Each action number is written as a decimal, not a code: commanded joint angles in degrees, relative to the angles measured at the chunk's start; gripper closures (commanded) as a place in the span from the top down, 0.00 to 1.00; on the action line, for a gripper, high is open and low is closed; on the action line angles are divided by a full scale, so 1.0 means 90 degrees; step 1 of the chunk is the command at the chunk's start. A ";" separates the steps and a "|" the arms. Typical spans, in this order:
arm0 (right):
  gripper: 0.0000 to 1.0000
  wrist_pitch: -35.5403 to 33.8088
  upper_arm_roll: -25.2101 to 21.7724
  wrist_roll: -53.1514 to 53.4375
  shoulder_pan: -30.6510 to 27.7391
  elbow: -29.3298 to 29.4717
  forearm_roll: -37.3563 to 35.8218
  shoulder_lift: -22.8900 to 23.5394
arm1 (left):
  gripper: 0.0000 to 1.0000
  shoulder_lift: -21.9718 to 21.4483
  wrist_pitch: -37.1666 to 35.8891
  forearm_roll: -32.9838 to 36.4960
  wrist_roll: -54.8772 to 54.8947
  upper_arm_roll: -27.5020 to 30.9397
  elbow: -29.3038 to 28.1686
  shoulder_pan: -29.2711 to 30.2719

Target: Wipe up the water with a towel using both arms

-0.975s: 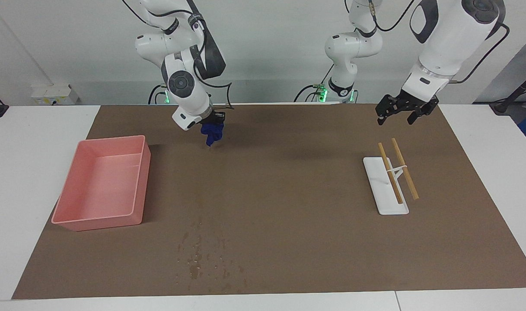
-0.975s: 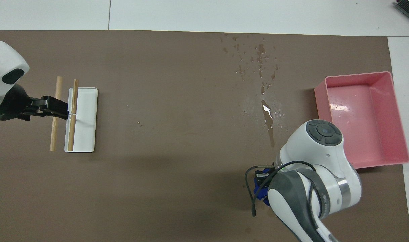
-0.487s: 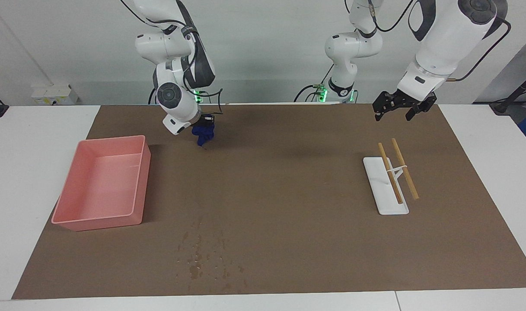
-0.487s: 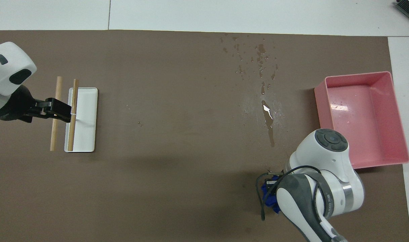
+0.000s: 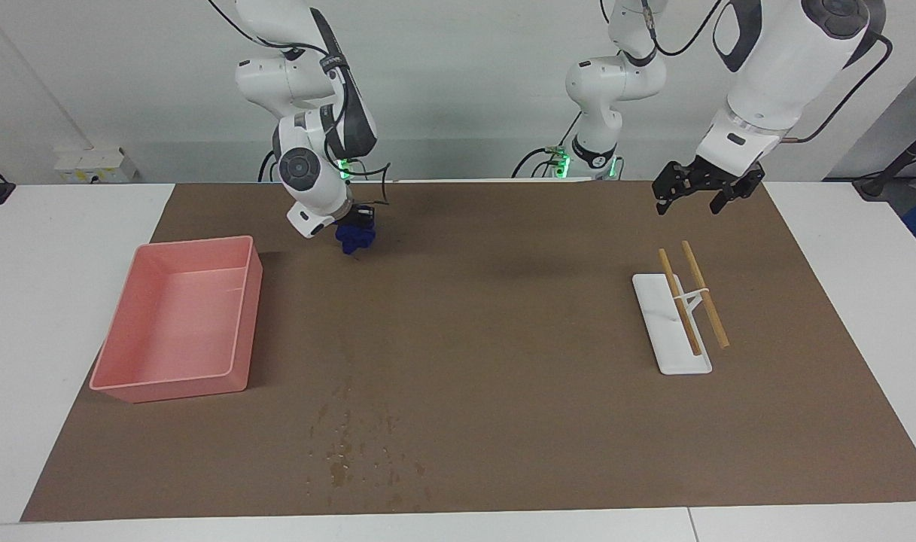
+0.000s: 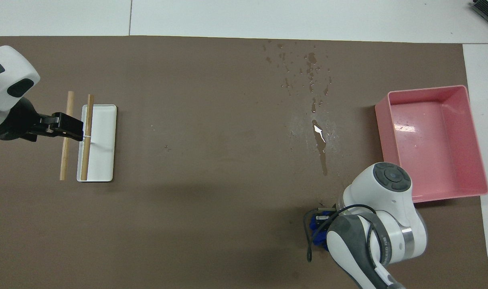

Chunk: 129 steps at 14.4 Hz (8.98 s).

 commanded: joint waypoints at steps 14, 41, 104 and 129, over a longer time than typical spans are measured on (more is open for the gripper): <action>0.00 0.2830 0.0012 -0.1974 -0.0968 0.1502 -0.0853 0.1748 | 1.00 -0.0056 0.0023 0.0088 0.0011 0.0011 -0.0077 0.0022; 0.00 0.1869 0.0012 -0.1994 -0.0674 0.4354 -0.1126 0.3927 | 1.00 -0.0134 0.0091 0.0088 0.0011 0.0822 -0.0214 -0.0710; 0.00 0.1152 0.0207 0.0478 -0.0372 0.3223 0.0749 0.3547 | 1.00 -0.0134 0.0091 0.0088 0.0011 0.0822 -0.0214 -0.0720; 0.00 -0.0659 0.0500 -0.3791 -0.1641 0.5475 -0.3491 0.2971 | 1.00 -0.0134 0.0091 0.0088 0.0011 0.0822 -0.0214 -0.0711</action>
